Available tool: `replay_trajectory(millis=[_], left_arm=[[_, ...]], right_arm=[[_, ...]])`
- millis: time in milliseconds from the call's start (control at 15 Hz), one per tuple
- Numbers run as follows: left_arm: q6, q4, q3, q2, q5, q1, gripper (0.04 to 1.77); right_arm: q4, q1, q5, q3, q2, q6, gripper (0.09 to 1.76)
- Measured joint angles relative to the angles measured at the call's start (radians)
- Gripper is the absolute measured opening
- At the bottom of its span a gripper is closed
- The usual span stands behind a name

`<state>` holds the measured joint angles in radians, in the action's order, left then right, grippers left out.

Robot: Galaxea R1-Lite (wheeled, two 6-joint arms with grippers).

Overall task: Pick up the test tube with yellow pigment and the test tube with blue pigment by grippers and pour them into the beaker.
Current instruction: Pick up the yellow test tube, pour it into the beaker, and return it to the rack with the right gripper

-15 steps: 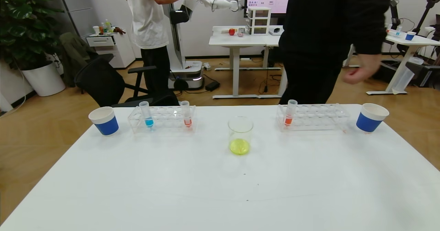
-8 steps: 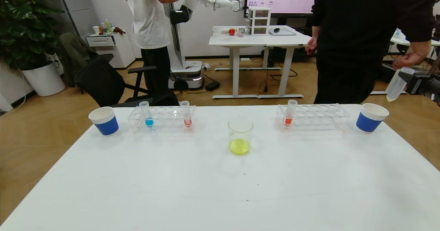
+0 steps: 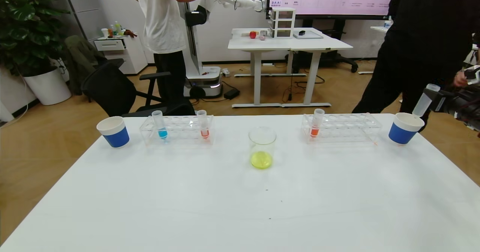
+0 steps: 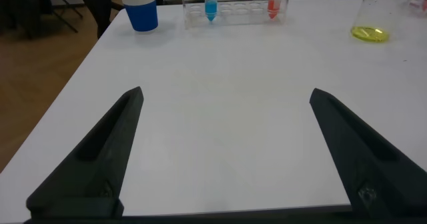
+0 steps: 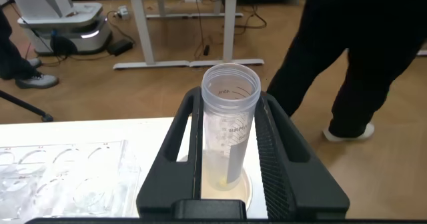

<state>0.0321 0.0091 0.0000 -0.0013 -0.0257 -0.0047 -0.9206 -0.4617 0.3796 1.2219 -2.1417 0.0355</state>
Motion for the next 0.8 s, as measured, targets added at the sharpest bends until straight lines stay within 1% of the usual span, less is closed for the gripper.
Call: replay_trajectory(millis=[200, 467, 800], left_arm=[[0.000, 0.000, 0.000, 0.000, 0.000, 0.000, 1.74], [0.000, 0.000, 0.000, 0.000, 0.000, 0.000, 1.74], [0.000, 0.000, 0.000, 0.000, 0.000, 0.000, 1.74]], right_arm=[[-0.006, 0.011, 0.000, 0.005, -0.034, 0.001, 0.51], [-0.079, 0.031, -0.003, 0.012, -0.092, 0.000, 0.51], [-0.081, 0.031, -0.003, -0.011, -0.123, -0.001, 0.51]])
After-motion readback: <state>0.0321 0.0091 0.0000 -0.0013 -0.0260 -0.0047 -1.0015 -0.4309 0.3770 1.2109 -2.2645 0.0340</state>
